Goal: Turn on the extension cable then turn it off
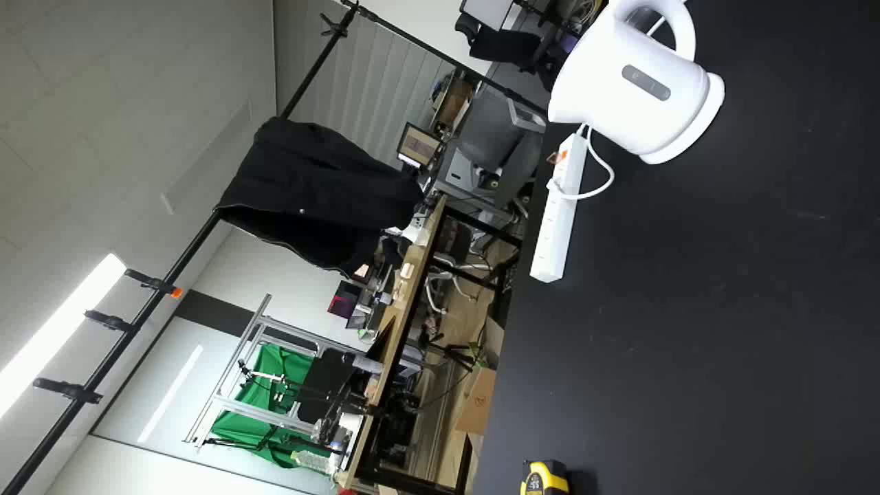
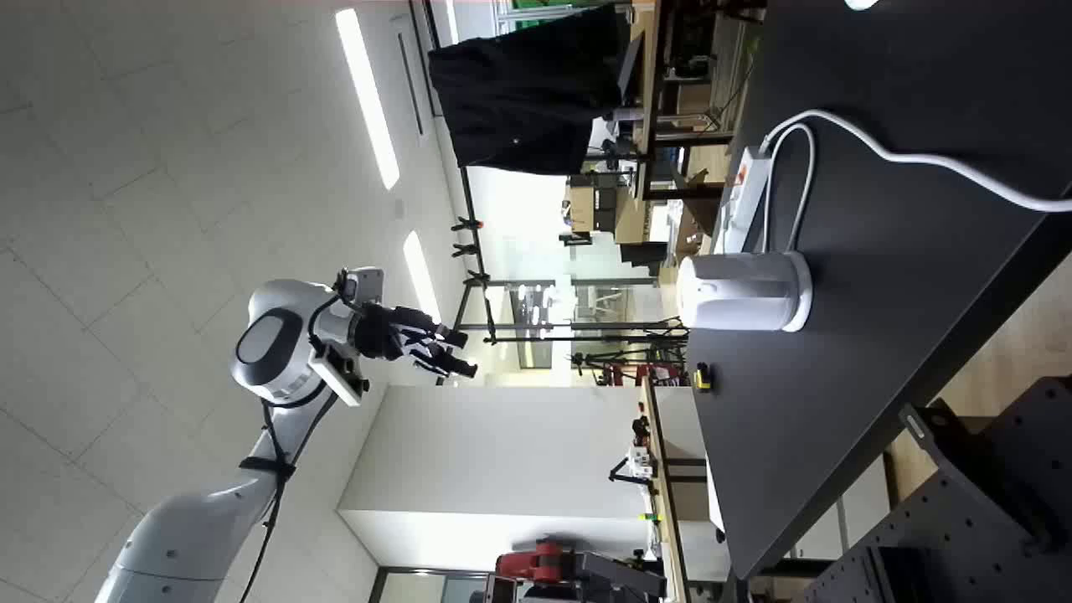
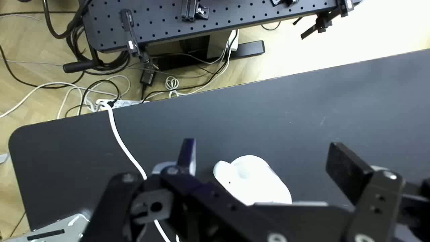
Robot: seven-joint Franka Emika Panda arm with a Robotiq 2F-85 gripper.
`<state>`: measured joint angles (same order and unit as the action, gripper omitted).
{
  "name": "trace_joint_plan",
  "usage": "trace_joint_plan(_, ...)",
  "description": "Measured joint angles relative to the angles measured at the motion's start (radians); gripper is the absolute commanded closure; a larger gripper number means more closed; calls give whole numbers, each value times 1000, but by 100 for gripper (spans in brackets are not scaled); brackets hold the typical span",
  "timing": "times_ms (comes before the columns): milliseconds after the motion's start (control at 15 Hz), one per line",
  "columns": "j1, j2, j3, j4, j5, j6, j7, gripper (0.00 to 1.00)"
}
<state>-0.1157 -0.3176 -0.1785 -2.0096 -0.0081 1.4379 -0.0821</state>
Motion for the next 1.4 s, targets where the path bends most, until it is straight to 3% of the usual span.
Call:
trace_joint_plan(800,0,0,0,0,0,2,-1,0)
trace_joint_plan(1000,-8,18,-1,2,-11,71,0,0)
trace_joint_plan(1067,-16,35,-2,6,-14,112,2,7)
trace_joint_plan(1133,-25,59,-4,13,-14,159,4,25)
trace_joint_plan(1400,-58,188,-26,70,-3,376,23,55)
